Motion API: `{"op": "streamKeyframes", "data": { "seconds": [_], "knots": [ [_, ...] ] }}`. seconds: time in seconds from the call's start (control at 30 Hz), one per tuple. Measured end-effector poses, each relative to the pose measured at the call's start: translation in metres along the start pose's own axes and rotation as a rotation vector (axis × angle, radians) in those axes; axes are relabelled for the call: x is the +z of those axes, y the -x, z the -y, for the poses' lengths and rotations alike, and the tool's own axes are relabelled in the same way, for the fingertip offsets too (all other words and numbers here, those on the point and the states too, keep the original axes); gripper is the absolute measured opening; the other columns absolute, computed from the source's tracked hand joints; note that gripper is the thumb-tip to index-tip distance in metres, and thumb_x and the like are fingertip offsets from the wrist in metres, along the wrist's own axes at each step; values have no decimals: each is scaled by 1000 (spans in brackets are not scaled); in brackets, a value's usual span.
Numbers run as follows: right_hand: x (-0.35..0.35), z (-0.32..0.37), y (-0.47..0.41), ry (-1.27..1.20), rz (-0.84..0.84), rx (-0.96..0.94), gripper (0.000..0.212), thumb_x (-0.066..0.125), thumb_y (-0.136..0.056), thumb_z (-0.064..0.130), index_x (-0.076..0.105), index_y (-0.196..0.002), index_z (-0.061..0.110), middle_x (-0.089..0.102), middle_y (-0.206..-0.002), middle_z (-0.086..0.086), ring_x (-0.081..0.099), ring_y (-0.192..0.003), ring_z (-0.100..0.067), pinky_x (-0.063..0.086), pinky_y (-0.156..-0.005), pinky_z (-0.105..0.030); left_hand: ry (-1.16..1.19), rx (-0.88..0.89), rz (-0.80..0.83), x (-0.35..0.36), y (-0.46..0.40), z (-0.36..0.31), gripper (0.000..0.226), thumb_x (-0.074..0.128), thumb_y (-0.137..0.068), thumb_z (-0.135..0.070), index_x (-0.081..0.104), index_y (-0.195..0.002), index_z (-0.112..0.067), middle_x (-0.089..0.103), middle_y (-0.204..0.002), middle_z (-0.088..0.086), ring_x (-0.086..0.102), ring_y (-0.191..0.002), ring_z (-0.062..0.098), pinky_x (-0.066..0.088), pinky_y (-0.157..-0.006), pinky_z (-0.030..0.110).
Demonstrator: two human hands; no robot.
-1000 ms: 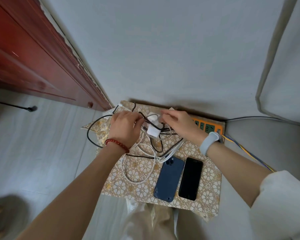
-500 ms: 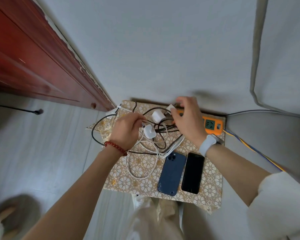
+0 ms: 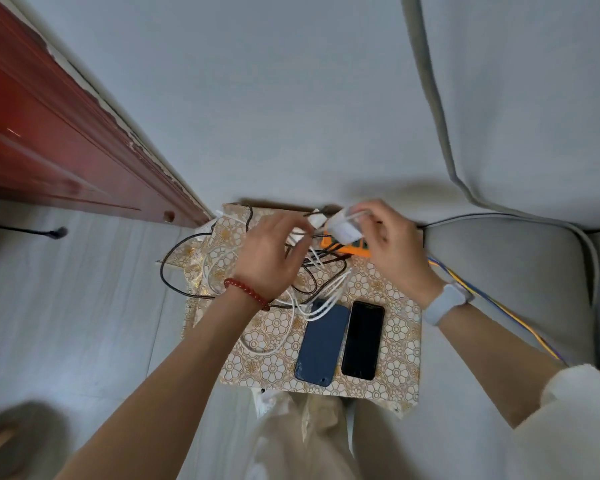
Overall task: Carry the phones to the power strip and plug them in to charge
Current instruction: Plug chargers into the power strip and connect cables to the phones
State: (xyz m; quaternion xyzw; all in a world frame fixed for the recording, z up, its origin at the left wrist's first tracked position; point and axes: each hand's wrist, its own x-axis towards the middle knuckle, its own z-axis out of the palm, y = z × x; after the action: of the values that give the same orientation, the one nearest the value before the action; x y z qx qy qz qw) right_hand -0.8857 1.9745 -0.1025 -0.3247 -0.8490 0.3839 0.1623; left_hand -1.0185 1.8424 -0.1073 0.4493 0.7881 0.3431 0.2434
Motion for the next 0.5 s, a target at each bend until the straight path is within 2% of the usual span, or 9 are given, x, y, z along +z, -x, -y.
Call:
{"op": "streamKeyframes", "data": {
  "seconds": [0.07, 0.13, 0.23, 0.3, 0.4, 0.5],
  "knots": [
    [-21, -18, 10, 12, -93, 83, 17, 49, -91, 10, 61, -100, 3, 68, -94, -12, 65, -85, -29, 56, -65, -44, -142, -30, 115, 16, 0, 6, 15, 53, -87, -22, 58, -99, -17, 56, -121, 0, 45, -121, 18, 29, -108, 46],
    [-34, -41, 19, 75, -128, 152, 14, 52, -90, 9, 63, -96, 4, 69, -88, -14, 64, -82, -30, 53, -65, -44, -189, -31, 137, 31, -5, 6, 25, 53, -85, -23, 52, -109, -16, 48, -130, 1, 40, -125, 19, 20, -112, 46],
    [-37, -75, 26, 151, -170, 262, 13, 55, -88, 10, 66, -92, 5, 70, -83, -17, 60, -74, -26, 45, -65, -35, -333, -23, 105, 50, -23, 2, 48, 49, -86, -29, 32, -131, -21, 41, -136, 2, 54, -109, 20, 28, -103, 43],
    [-36, -98, 25, 198, -221, 349, 16, 54, -88, 10, 66, -91, 2, 69, -83, -21, 58, -72, -28, 42, -64, -32, -485, -56, 135, 63, -32, 3, 55, 43, -88, -31, 19, -137, -27, 43, -137, 2, 59, -102, 23, 31, -96, 44],
    [-34, -125, 19, 185, -254, 457, 17, 52, -88, 9, 65, -88, -2, 67, -82, -26, 58, -74, -36, 45, -67, -38, -672, -137, 111, 73, -27, 18, 57, 47, -87, -25, 21, -137, -28, 48, -134, 4, 57, -105, 25, 29, -99, 46],
    [-27, -137, 13, 176, -227, 490, 18, 52, -87, 11, 62, -80, -3, 62, -74, -25, 49, -67, -29, 38, -63, -31, -775, -148, 76, 71, -12, 32, 60, 55, -83, -20, 27, -135, -27, 49, -133, 3, 55, -107, 27, 24, -103, 49]
  ]
}}
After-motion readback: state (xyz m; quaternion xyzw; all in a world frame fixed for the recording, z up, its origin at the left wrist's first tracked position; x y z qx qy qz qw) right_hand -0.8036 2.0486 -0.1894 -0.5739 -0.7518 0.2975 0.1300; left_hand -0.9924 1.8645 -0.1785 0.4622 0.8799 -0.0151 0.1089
